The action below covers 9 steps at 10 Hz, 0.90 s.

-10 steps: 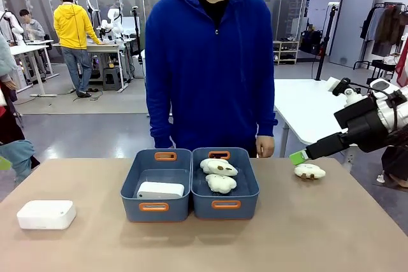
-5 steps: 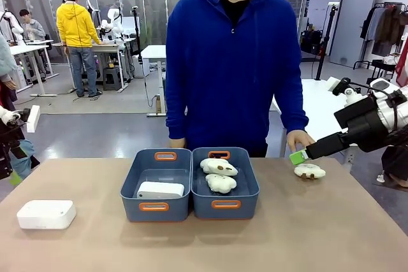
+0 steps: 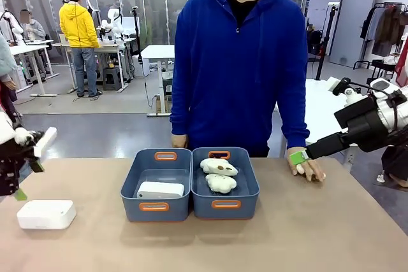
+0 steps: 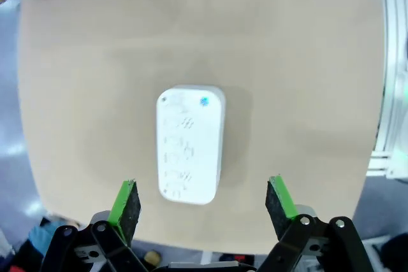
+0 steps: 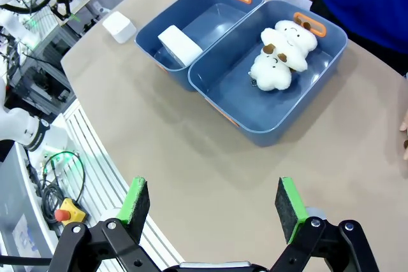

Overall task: Sort the digital clocks into the basket.
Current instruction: Pick up the Digital clock from the table and place it into the empty Plastic storage basket.

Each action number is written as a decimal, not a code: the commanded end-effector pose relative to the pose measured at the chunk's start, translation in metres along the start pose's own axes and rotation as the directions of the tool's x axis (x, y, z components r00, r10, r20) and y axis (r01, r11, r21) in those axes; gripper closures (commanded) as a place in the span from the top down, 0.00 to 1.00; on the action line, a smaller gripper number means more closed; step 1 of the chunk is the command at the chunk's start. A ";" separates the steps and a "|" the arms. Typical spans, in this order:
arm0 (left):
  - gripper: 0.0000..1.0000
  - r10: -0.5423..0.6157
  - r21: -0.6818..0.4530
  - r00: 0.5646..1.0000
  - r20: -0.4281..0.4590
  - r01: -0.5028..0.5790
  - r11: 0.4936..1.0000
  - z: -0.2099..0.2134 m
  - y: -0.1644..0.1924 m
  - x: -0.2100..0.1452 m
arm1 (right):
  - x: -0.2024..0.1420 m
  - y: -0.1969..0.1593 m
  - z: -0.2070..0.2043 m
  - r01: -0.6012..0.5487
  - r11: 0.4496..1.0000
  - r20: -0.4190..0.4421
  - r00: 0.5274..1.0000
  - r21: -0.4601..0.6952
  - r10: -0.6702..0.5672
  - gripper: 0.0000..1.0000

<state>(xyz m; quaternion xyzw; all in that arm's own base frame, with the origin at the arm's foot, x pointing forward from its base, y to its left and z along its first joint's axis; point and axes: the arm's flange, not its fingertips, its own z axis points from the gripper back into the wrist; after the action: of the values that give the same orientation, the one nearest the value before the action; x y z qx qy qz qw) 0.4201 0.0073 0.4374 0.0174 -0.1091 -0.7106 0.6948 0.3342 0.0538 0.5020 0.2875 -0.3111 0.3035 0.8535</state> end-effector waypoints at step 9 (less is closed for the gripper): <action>1.00 0.066 -0.065 0.994 -0.083 -0.072 0.995 -0.088 0.048 -0.020 | -0.001 -0.001 -0.001 -0.002 1.000 0.001 1.000 -0.006 0.002 1.00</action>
<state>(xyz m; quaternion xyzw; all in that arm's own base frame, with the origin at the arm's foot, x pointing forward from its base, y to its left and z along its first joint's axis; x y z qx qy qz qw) 0.4758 0.0164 0.3580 0.0155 -0.0419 -0.6932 0.7194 0.3343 0.0538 0.5019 0.2874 -0.3110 0.3037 0.8535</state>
